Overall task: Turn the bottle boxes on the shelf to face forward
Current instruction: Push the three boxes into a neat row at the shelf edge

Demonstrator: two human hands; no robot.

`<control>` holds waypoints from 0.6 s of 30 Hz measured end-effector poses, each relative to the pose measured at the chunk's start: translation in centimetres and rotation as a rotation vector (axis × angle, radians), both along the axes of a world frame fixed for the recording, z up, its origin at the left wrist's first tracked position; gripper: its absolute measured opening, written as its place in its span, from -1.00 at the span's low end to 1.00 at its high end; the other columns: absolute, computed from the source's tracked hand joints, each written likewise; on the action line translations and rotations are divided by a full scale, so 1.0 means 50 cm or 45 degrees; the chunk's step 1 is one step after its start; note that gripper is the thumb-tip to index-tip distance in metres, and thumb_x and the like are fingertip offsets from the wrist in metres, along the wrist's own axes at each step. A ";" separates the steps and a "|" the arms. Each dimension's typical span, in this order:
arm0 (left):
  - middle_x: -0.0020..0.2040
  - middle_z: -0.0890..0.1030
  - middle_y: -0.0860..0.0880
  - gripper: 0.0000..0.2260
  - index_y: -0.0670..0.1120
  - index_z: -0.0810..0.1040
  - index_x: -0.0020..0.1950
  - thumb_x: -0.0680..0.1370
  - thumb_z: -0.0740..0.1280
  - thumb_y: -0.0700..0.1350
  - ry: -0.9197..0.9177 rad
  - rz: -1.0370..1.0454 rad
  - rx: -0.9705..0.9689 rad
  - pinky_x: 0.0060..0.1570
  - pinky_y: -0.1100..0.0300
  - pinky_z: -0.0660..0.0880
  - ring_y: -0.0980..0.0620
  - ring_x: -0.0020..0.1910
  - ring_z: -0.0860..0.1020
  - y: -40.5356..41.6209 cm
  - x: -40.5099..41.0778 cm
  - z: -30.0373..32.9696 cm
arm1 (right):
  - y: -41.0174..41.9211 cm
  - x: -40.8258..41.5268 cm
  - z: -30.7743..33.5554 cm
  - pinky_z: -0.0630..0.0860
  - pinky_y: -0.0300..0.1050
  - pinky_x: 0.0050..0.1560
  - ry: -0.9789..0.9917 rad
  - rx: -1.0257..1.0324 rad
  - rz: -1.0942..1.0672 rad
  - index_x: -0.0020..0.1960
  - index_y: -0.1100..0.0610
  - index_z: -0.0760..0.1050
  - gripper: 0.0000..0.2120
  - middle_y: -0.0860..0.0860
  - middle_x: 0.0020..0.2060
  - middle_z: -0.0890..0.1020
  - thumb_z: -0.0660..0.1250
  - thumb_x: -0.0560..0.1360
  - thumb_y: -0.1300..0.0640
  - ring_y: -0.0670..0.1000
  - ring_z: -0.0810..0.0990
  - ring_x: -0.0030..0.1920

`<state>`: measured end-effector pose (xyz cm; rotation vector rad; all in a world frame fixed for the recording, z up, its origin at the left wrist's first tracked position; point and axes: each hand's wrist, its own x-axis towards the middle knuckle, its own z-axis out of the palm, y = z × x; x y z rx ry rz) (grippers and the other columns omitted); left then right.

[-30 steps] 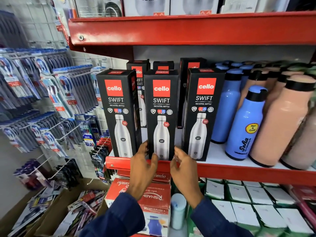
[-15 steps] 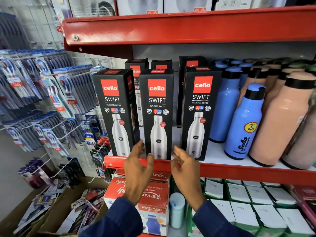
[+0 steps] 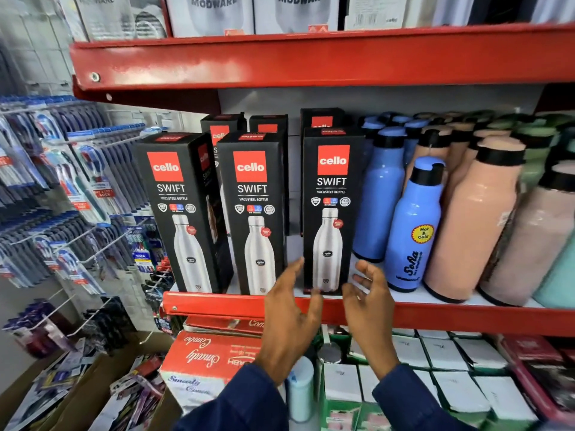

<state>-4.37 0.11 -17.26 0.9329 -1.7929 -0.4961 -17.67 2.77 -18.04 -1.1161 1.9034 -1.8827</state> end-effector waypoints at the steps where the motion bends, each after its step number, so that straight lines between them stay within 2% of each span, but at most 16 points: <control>1: 0.26 0.46 0.20 -0.49 -0.11 0.41 0.47 0.52 0.38 -0.14 -0.019 -0.006 0.008 0.29 0.53 0.31 0.41 0.23 0.40 0.002 -0.011 0.001 | -0.003 -0.005 -0.001 0.55 0.03 0.23 0.007 0.041 0.033 0.30 0.12 0.41 -0.58 0.11 0.20 0.59 0.32 0.47 0.34 0.07 0.60 0.15; 3: 0.22 0.41 0.18 -0.44 -0.18 0.36 0.50 0.51 0.40 -0.19 -0.032 -0.023 0.043 0.19 0.71 0.15 0.50 0.20 0.29 0.004 -0.029 0.004 | -0.008 -0.014 -0.002 0.49 0.11 0.32 0.050 0.128 0.085 0.41 0.17 0.33 -0.49 0.14 0.31 0.54 0.32 0.48 0.31 0.10 0.56 0.27; 4: 0.21 0.40 0.16 -0.41 -0.20 0.32 0.51 0.51 0.41 -0.20 -0.033 -0.017 0.074 0.14 0.75 0.10 0.47 0.19 0.30 0.003 -0.036 0.006 | -0.010 -0.016 0.001 0.46 0.12 0.35 0.077 0.172 0.107 0.45 0.19 0.30 -0.46 0.15 0.34 0.52 0.31 0.49 0.29 0.11 0.53 0.31; 6: 0.20 0.45 0.10 -0.36 -0.22 0.25 0.55 0.52 0.41 -0.17 -0.046 -0.002 0.154 0.09 0.75 0.12 0.27 0.21 0.45 0.000 -0.045 0.011 | -0.013 -0.022 0.006 0.44 0.09 0.38 0.145 0.232 0.141 0.49 0.18 0.26 -0.43 0.13 0.37 0.51 0.30 0.50 0.27 0.10 0.52 0.34; 8: 0.22 0.60 -0.02 -0.34 -0.19 0.22 0.56 0.52 0.41 -0.14 -0.050 0.018 0.215 0.05 0.58 0.29 0.05 0.11 0.59 -0.008 -0.052 0.010 | -0.013 -0.024 0.012 0.47 0.02 0.35 0.196 0.264 0.173 0.48 0.15 0.28 -0.45 0.11 0.35 0.54 0.28 0.51 0.26 0.07 0.55 0.31; 10: 0.21 0.65 -0.10 -0.35 -0.13 0.22 0.55 0.51 0.41 -0.13 -0.034 0.016 0.238 0.05 0.38 0.43 0.06 0.02 0.61 -0.014 -0.055 0.007 | -0.012 -0.026 0.015 0.50 -0.06 0.31 0.222 0.290 0.205 0.46 0.12 0.33 -0.48 0.08 0.29 0.60 0.25 0.51 0.27 0.03 0.59 0.25; 13: 0.18 0.67 -0.02 -0.40 -0.05 0.26 0.51 0.50 0.39 -0.11 -0.023 0.007 0.209 0.14 0.12 0.59 0.03 0.10 0.67 -0.016 -0.051 0.002 | -0.002 -0.025 0.021 0.48 -0.21 0.24 0.256 0.318 0.220 0.43 0.14 0.38 -0.52 0.07 0.25 0.62 0.22 0.51 0.28 0.01 0.61 0.22; 16: 0.11 0.68 0.05 -0.44 -0.05 0.29 0.48 0.50 0.38 -0.11 -0.022 0.007 0.202 0.10 0.09 0.62 0.09 0.03 0.68 -0.013 -0.045 0.001 | 0.009 -0.022 0.020 0.42 -0.28 0.20 0.256 0.318 0.217 0.43 0.16 0.37 -0.52 0.10 0.27 0.61 0.21 0.51 0.32 0.04 0.59 0.26; 18: 0.05 0.67 0.11 -0.44 -0.06 0.29 0.49 0.51 0.37 -0.11 -0.017 -0.013 0.222 0.06 0.23 0.61 0.13 -0.03 0.67 -0.007 -0.042 -0.002 | 0.017 -0.021 0.018 0.43 -0.30 0.15 0.264 0.320 0.222 0.44 0.14 0.37 -0.51 0.11 0.27 0.61 0.21 0.52 0.33 0.05 0.61 0.22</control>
